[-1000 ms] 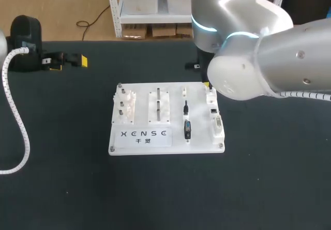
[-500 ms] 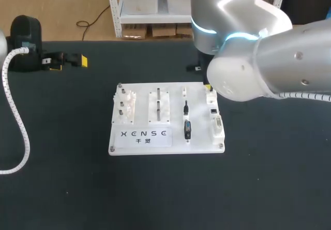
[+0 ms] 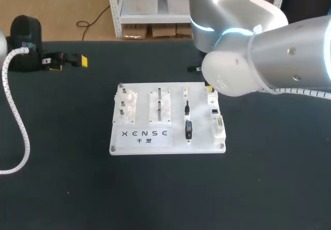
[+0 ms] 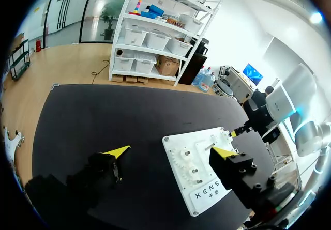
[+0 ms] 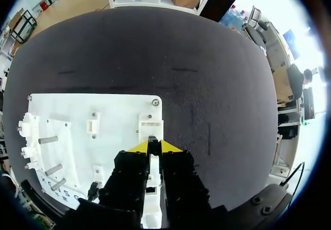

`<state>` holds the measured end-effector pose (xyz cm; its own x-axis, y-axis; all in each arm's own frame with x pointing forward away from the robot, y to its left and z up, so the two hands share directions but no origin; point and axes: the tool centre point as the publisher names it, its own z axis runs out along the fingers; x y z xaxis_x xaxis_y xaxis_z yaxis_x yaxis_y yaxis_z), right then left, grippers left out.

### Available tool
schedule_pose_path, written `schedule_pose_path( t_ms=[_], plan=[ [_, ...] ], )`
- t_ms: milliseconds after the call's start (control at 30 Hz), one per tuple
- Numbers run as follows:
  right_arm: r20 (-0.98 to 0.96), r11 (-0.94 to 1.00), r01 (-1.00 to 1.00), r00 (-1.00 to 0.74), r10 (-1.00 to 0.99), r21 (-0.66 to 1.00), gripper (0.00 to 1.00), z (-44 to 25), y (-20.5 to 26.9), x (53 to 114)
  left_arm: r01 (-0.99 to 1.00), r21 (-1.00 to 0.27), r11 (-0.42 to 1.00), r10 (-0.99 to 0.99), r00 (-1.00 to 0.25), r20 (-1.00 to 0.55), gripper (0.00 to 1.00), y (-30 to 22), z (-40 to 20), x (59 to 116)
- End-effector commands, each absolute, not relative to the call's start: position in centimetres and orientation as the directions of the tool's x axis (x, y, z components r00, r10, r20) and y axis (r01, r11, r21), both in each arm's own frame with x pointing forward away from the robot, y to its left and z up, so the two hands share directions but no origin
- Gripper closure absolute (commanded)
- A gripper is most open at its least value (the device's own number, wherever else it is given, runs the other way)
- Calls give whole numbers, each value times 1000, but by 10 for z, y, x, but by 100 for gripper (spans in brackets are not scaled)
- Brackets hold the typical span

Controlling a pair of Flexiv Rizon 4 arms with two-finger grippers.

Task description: Insert the USB connector, Ethernet cable, and multi-pin plug into their matching sockets one by one.

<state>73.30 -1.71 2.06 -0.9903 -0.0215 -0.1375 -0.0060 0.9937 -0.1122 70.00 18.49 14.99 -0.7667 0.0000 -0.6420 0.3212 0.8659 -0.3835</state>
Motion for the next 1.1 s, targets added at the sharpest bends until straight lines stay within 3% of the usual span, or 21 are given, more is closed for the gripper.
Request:
schedule_pose_path(
  t_ms=[33,100,500,1033,1100],
  plan=[
    [-175,994,-12,-984,-31,-108,56,10,-21,729,321,-384,866,0,-767,-642,0,185,150,700],
    [-202,996,-11,-979,-29,-90,0,21,-19,728,321,-384,866,0,-767,-642,0,185,150,700],
    [-307,994,-111,-945,-112,-20,0,80,20,704,321,-384,866,0,-767,-642,0,185,150,700],
    [-205,988,-147,-970,-134,49,0,48,60,656,321,-384,866,0,-767,-642,0,185,150,700],
    [-190,990,-133,-974,-122,46,21,43,63,656,321,-384,866,0,-767,-642,0,185,150,700]
  ],
)
